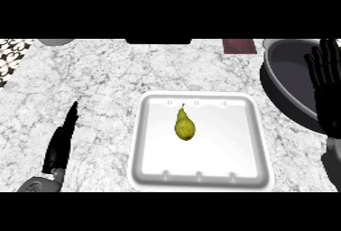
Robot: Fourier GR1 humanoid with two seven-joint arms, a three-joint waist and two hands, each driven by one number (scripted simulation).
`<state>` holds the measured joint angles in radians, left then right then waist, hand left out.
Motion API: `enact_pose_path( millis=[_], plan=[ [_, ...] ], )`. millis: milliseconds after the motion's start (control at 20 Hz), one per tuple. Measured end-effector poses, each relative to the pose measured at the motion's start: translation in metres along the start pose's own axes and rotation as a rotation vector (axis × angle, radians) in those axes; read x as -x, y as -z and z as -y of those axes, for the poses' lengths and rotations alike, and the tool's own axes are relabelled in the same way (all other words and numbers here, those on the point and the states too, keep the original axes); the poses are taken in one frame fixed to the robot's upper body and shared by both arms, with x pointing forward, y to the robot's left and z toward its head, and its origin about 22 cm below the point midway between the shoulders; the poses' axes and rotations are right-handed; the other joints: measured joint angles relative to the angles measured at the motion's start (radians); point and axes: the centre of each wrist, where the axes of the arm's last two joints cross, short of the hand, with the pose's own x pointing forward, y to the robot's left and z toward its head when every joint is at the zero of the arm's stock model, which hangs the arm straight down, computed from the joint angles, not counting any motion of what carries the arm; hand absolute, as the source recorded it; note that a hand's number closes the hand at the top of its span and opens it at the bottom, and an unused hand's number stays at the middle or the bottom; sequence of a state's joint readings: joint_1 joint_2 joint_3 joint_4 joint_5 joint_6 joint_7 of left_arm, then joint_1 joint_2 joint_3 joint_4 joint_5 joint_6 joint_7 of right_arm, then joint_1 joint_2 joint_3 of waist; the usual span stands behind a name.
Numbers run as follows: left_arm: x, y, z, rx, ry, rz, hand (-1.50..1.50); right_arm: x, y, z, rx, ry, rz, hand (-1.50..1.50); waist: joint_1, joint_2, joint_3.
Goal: Pick the pear from the tray and place it in the pot
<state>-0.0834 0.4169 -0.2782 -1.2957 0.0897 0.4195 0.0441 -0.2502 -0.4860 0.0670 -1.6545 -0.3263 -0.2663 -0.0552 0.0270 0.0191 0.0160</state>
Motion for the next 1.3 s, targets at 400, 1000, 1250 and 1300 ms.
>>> enact_pose_path(
  millis=[400, 1000, 1250, 1300],
  plan=[
    [-0.084, 0.018, 0.01, 0.058, -0.195, 0.241, 0.0, 0.046, 0.018, -0.035, -0.324, -0.059, -0.131, -1.5, 0.093, 0.01, -0.016],
    [-0.126, 0.024, -0.012, 0.073, -0.343, 0.271, 0.0, 0.116, 0.054, -0.058, -0.555, 0.061, -0.112, -1.5, 0.048, 0.001, -0.013],
    [-0.126, 0.024, -0.017, 0.075, -0.347, 0.267, 0.0, 0.093, 0.094, -0.065, -0.802, -0.023, -0.152, -1.5, 0.039, -0.003, -0.015],
    [-0.126, 0.024, -0.016, 0.073, -0.347, 0.265, 0.0, 0.088, 0.099, -0.068, -0.864, -0.046, -0.166, -1.5, 0.036, -0.004, -0.015]
  ],
)
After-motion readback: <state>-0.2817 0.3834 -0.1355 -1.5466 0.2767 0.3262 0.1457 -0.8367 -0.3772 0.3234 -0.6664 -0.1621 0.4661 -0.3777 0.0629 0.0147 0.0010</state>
